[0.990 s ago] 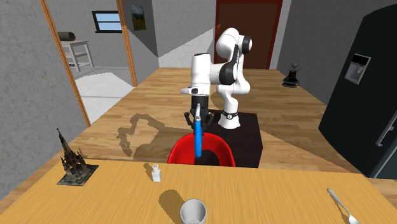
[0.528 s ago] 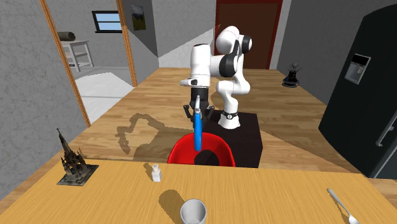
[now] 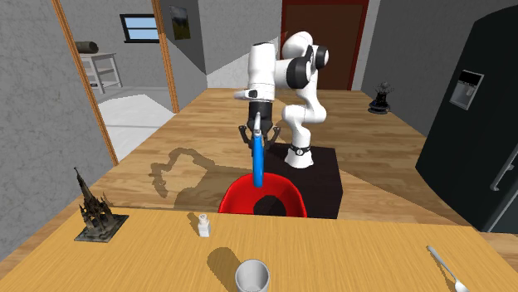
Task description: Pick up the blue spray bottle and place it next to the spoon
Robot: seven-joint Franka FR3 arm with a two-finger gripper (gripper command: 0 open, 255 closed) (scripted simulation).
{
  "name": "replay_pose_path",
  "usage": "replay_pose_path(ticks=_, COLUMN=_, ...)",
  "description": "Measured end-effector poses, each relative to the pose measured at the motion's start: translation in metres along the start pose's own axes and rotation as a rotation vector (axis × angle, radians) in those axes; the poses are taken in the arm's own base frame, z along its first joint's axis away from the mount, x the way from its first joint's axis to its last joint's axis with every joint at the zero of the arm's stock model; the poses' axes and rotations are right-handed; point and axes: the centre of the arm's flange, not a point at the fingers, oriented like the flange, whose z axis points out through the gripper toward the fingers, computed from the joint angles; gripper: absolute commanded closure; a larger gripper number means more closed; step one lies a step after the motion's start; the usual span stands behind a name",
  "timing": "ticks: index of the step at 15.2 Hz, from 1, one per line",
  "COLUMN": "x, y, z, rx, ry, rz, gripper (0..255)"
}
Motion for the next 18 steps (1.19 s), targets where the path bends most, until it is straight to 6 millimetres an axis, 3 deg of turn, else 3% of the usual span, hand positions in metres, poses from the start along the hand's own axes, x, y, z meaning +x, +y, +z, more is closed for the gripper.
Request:
replay_pose_path(ticks=8, x=0.014, y=-0.007, z=-0.036, rx=0.0, ry=0.0, rz=0.0, gripper=255)
replay_pose_path(ticks=18, x=0.051, y=-0.126, z=-0.021, rx=0.0, ry=-0.001, rz=-0.002, gripper=255)
